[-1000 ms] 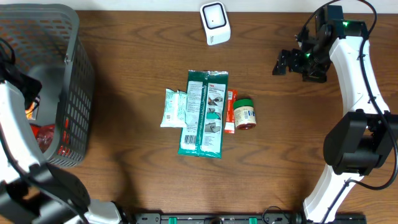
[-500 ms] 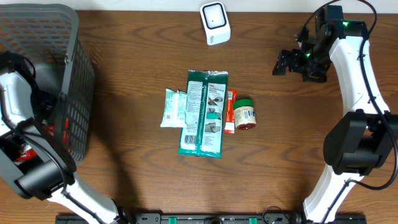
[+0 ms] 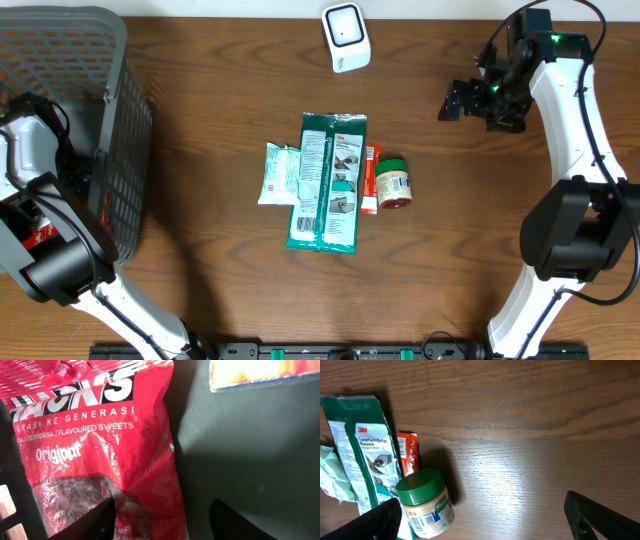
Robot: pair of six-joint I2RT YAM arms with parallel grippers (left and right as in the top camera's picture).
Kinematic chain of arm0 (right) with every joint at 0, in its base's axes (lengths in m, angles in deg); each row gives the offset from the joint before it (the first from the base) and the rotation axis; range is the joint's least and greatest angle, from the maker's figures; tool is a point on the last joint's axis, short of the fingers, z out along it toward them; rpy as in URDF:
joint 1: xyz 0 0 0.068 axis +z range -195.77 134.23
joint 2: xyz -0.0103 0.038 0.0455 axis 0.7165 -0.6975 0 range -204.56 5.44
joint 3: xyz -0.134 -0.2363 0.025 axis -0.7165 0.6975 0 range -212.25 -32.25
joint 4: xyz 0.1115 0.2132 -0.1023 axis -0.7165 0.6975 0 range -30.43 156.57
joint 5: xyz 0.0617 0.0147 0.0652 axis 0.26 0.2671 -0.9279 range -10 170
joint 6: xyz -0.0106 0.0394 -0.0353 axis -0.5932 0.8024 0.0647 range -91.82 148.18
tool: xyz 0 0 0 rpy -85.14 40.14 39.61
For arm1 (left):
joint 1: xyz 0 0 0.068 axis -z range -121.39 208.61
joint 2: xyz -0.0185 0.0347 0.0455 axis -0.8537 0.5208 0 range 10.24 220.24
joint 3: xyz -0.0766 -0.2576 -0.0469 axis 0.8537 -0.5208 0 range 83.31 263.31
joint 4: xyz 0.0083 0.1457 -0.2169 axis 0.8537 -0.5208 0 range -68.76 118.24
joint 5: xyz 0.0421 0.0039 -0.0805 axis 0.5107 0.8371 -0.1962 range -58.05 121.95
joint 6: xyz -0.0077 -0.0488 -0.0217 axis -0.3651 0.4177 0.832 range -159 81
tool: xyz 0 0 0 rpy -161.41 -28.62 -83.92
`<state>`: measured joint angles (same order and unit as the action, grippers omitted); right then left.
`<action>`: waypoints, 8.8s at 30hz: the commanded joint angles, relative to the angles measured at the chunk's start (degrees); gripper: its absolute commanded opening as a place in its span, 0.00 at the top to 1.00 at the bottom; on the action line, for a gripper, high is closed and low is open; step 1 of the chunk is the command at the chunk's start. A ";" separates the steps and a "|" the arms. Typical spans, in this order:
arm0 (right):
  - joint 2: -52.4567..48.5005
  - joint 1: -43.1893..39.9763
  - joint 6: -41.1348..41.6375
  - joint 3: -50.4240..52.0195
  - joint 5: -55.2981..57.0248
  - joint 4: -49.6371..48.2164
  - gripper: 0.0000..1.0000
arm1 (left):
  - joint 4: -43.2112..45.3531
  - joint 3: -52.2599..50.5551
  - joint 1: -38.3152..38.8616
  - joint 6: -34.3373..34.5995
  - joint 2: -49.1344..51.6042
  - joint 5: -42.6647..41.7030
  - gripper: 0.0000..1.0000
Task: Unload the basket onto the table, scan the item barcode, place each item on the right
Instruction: 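Reach the left gripper into the basket and grasp the red sweets bag, then lift the red sweets bag out toward the scanner with the left gripper, then grasp the red bag with the right gripper from the left gripper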
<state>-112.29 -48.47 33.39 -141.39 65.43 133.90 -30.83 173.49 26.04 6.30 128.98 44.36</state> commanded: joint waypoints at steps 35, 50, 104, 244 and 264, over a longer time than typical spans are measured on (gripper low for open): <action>0.09 -0.09 -0.13 -0.94 -0.26 0.02 0.01 | 7.34 -5.75 -0.24 2.19 -1.68 0.33 0.24; 0.09 -0.09 -0.13 -0.94 -0.26 0.02 0.01 | 5.62 -5.40 -0.24 1.95 -3.26 0.31 0.93; 0.09 -0.04 -0.13 -0.94 -0.26 0.02 0.01 | 5.18 -8.70 2.75 2.80 -6.91 2.19 0.93; 2.08 7.87 -47.91 -8.15 -74.90 21.57 0.10 | 61.40 -11.89 42.12 6.51 -37.51 -90.40 0.93; 6.54 12.46 -47.84 -8.94 -74.90 16.44 0.18 | 68.63 -11.89 42.69 15.43 -37.51 -91.97 0.93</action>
<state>-106.67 -37.21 -13.93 -149.54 -7.88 151.01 37.23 161.42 68.46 20.84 91.62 -46.15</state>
